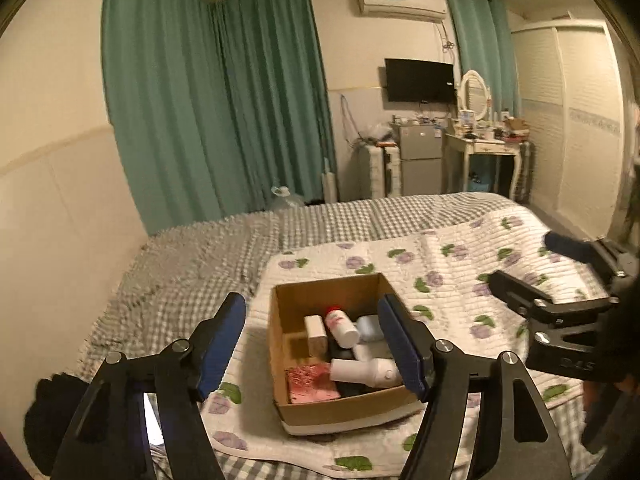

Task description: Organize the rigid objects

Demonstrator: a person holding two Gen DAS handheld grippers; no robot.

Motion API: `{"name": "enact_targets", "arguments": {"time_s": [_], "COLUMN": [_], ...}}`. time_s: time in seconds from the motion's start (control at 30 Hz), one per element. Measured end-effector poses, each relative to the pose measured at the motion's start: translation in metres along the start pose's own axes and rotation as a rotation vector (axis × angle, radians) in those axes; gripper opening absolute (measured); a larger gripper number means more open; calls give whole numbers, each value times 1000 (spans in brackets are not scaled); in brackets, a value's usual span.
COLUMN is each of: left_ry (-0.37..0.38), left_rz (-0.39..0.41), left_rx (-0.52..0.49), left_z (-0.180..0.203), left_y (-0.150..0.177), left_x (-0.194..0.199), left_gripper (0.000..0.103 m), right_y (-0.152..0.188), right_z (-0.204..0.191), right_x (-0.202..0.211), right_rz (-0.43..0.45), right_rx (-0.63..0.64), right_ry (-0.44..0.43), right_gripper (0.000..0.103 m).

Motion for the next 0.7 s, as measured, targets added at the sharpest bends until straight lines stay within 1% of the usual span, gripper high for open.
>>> {"name": "enact_targets", "arguments": {"time_s": [0.07,0.17,0.23,0.4,0.57,0.7], "left_ry": [-13,-16,-41,-69,-68,-97], "left_rz": [10,16,48,78,93,125], "left_rx": [19,50,53,53,67,11], "left_z": [-1,-3,-4,-3,-5,1], "left_y": [3,8,10,15,18,21], "left_x": [0,1,3,5,8,11], "left_gripper": [74,79,79,84,84,85], "right_y": [3,8,11,15,13,12], "right_z": [-4,-5,-2,6,8,5], "right_x": [5,14,16,20,23,24], "right_rz": [11,31,34,40,50,56], "right_rx": [8,5,-15,-53,-56,-49], "right_ry": [18,70,71,94,104,108], "right_gripper": [103,103,103,103,103,103]}}
Point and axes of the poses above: each gripper's, at about its wrist camera, not at the fingertips, and x roughly against the way its jaws point, z to its right, y to its underside, the point moved 1 cm from there along -x, roughly the way its jaws point, and after that the axes turned 11 degrees about x, right-handed, at the moved point
